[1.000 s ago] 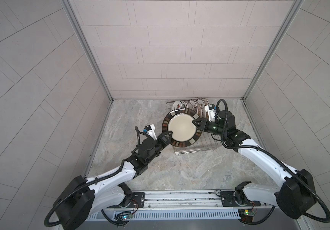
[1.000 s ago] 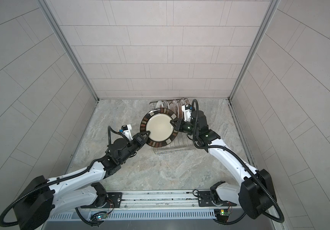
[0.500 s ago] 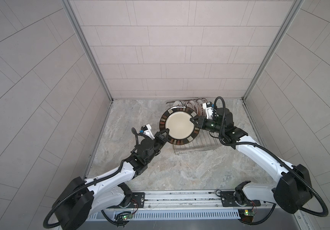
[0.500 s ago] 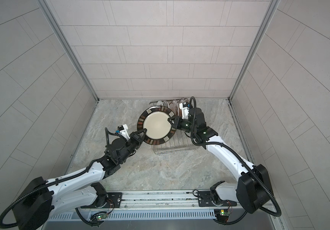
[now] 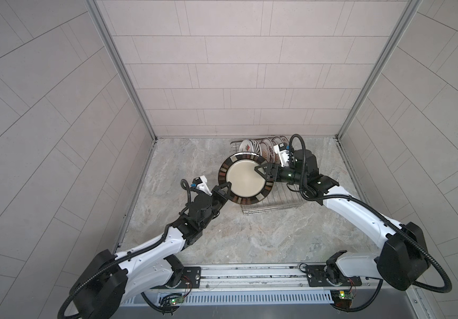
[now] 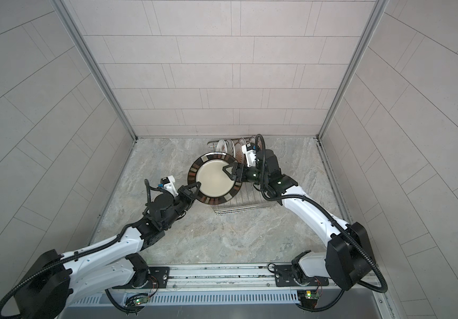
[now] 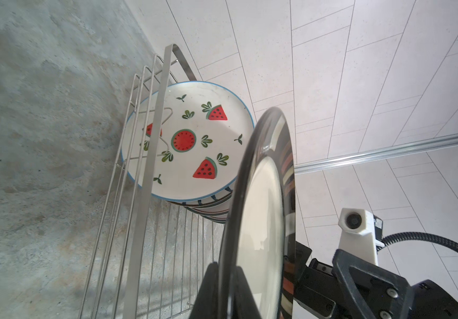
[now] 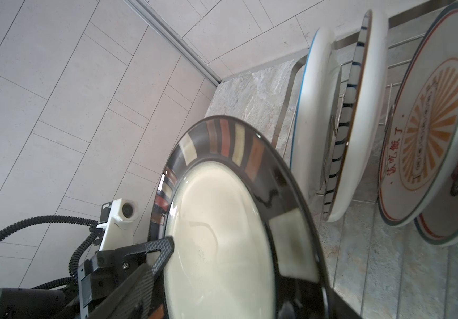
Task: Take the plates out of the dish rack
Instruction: 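Bring the plate to the left gripper and grip its rim with the left gripper, then lower the plate onto the table with the left gripper while the right gripper draws back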
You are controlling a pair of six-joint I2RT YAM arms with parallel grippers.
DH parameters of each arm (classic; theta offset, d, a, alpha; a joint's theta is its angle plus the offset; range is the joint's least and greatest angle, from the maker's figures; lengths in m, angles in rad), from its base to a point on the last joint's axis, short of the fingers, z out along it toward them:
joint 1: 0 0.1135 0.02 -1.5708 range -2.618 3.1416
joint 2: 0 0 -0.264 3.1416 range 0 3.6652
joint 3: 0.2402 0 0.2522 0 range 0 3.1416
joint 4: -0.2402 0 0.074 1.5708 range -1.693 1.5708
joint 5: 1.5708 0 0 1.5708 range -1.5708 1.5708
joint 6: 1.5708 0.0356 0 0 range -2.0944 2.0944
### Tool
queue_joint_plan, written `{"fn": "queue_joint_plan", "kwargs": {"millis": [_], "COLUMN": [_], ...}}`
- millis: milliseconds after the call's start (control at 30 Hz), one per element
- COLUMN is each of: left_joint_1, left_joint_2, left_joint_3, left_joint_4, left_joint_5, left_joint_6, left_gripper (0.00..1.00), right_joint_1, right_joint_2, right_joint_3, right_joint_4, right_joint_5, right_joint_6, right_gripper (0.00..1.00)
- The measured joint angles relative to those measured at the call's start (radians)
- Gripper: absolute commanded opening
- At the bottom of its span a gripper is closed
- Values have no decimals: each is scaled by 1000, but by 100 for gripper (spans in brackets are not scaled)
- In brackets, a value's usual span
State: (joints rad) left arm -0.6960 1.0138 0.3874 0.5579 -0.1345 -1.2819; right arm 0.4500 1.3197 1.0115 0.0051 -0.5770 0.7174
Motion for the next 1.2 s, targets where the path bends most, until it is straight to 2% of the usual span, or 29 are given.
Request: {"fn": "queue_joint_plan", "kwargs": {"millis": [367,700,1000,1200], "left_joint_1": [137,220,351,444], "left_joint_2": [-87,-185,-243,-243], "left_joint_3": [-56,-63,-74,-75], "left_joint_4": [-171,-235,-293,-346], "left_joint_5": [10,30,30,-20], "left_joint_6": [7,5,-5,-5], "left_gripper": [0,0,0,0], "right_joint_1": [22,100,291,370], "right_joint_2": [-101,-115,14,124], "right_joint_3": [36,47,196,271], "right_joint_4": [-87,-138,-216,-266], "right_joint_5": [196,272,322,399], "right_joint_6": [-108,-211,-376,-441], "right_gripper": [99,99,100,100]}}
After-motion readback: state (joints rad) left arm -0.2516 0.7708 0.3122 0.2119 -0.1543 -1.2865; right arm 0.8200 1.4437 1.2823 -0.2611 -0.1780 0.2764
